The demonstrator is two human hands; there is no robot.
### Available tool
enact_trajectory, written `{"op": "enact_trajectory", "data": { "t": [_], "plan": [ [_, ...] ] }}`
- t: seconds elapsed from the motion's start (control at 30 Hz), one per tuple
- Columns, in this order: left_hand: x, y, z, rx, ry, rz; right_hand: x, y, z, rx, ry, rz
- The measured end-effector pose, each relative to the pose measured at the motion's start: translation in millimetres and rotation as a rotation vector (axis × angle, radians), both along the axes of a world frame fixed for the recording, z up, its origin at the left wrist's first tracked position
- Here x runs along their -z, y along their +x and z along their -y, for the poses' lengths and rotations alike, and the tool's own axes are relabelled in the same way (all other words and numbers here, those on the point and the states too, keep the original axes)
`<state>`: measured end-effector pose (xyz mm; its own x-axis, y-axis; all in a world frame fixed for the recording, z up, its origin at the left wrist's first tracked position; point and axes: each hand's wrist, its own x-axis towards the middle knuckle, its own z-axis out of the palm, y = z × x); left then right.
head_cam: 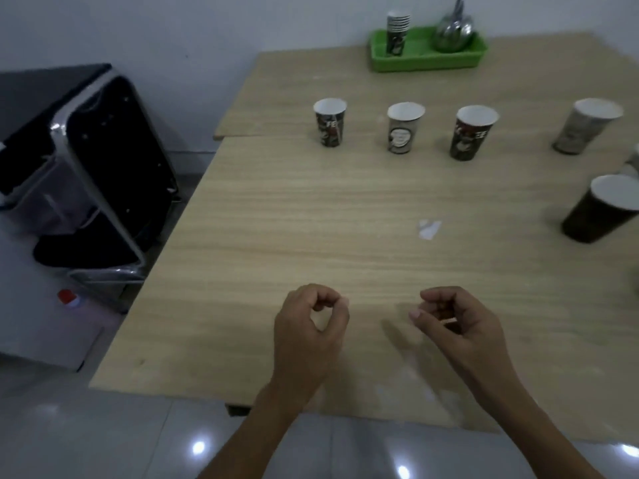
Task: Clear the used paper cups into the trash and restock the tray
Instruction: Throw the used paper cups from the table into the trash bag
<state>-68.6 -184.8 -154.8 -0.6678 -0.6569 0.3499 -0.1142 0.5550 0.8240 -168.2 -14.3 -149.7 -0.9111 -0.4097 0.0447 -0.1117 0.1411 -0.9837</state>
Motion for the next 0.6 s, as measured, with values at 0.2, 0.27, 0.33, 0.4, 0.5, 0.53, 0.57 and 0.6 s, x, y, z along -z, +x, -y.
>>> {"op": "enact_trajectory", "data": {
  "t": [0.2, 0.27, 0.33, 0.4, 0.5, 0.53, 0.57, 0.6],
  "plan": [
    [-3.9, -103.3, -19.3, 0.066, 0.017, 0.031, 7.1, -80.8, -40.6, 0.164, 0.169, -0.086],
    [-4.6, -134.4, -30.7, 0.094, 0.021, 0.059, 8.1, -103.5, -58.4, 0.209, 0.224, -0.106],
    [-4.1, -167.6, -48.3, 0.144, 0.043, 0.073, 10.5, -125.5, -82.4, 0.275, 0.239, -0.111],
    [-3.9, -195.5, -66.8, 0.209, 0.064, 0.089, 13.8, -141.1, -104.0, 0.335, 0.24, -0.11],
    [-3.8, -232.8, -100.2, 0.31, 0.092, 0.139, 20.6, -154.3, -130.1, 0.383, 0.253, -0.131],
    [-3.9, -243.4, -111.3, 0.341, 0.099, 0.161, 23.8, -155.9, -135.3, 0.388, 0.266, -0.143],
    [-4.3, -253.6, -121.8, 0.374, 0.096, 0.185, 27.9, -156.3, -138.1, 0.388, 0.284, -0.16],
    [-6.1, -263.1, -131.8, 0.41, 0.09, 0.21, 31.4, -155.3, -139.8, 0.381, 0.307, -0.189]
  ]
}}
